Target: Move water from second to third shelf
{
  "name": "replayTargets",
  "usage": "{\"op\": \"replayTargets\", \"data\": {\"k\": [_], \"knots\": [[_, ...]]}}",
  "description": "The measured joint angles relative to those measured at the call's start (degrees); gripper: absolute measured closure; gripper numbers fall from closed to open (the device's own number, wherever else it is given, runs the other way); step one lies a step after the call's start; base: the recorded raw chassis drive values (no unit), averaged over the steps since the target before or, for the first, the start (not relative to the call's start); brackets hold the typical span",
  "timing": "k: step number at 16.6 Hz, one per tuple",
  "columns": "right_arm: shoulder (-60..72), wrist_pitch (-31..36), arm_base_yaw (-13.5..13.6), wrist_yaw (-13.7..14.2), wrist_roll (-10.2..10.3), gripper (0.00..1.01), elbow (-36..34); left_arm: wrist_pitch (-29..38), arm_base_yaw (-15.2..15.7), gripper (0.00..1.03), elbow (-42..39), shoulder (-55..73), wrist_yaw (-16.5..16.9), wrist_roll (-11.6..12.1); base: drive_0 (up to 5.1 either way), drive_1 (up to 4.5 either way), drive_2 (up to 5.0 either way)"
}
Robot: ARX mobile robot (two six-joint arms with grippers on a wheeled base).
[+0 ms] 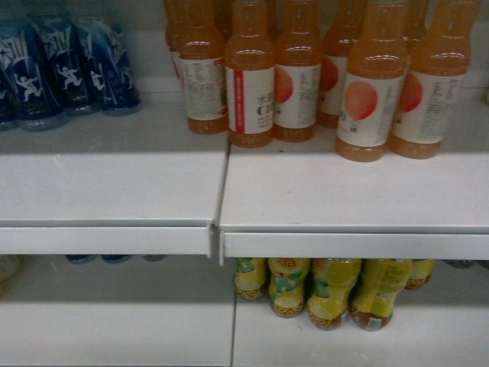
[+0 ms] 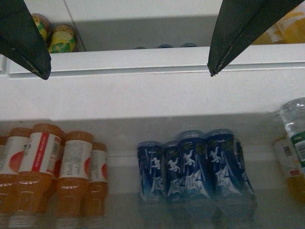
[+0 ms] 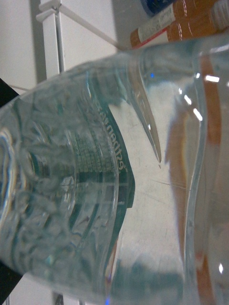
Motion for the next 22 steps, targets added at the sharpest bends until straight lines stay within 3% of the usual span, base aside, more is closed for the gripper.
{"op": "replayTargets", "data": {"k": [22], "knots": [[0.07, -0.26, -0.02, -0.13, 0.0, 0.61, 0.0, 0.04, 0.0, 0.05, 0.0, 0.0, 0.0, 0.0, -5.0, 2.41, 2.4]]}}
